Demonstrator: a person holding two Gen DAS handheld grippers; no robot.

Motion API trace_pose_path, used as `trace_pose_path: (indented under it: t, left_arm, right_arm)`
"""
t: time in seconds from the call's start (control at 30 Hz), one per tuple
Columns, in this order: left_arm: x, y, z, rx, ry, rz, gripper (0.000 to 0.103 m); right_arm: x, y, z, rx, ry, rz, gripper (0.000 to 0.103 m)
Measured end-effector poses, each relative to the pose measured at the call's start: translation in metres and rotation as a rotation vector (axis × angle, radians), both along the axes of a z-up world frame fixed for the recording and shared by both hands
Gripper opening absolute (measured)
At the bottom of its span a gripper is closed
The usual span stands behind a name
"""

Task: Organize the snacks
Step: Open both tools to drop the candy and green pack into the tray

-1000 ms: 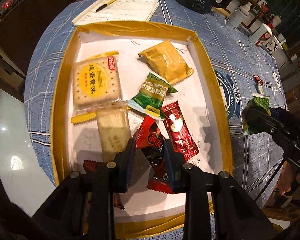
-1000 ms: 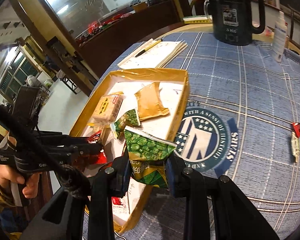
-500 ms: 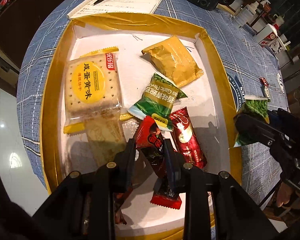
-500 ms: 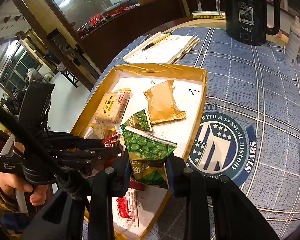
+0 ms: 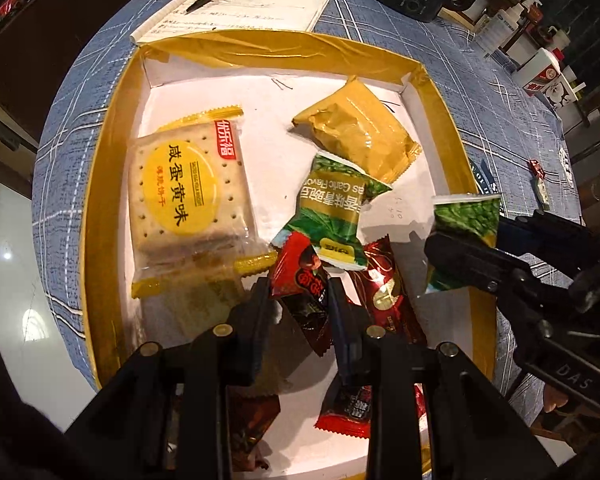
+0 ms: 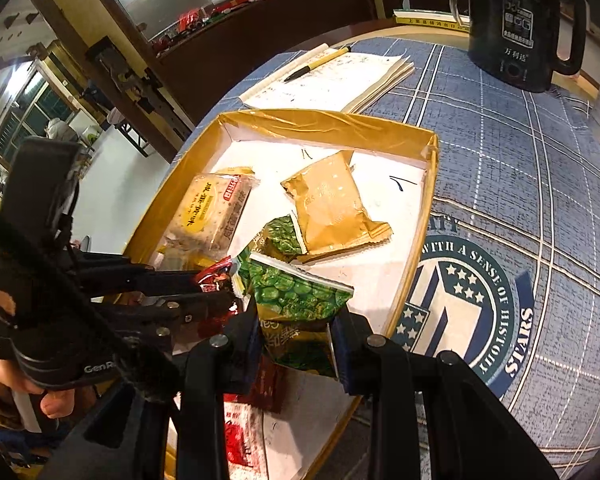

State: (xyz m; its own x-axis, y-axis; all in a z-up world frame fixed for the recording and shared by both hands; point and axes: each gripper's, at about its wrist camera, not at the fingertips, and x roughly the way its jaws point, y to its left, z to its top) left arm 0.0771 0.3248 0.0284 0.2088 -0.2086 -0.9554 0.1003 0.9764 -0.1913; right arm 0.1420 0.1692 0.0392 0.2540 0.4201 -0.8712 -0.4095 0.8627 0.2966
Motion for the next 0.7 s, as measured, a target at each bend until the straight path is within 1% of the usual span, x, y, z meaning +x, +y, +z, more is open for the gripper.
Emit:
trace_pose_path:
  t: [0.37, 0.7]
  left_arm:
    - [0.020, 0.006, -0.002, 0.013, -0.008, 0.000, 0.030]
    - [0.024, 0.003, -0.002, 0.015, -0.021, 0.002, 0.030]
  right_arm:
    - [0.018, 0.004, -0.013, -0.042, 0.015, -0.013, 0.030]
    - [0.021, 0.003, -0.015, -0.049, 0.008, -0.018, 0.032]
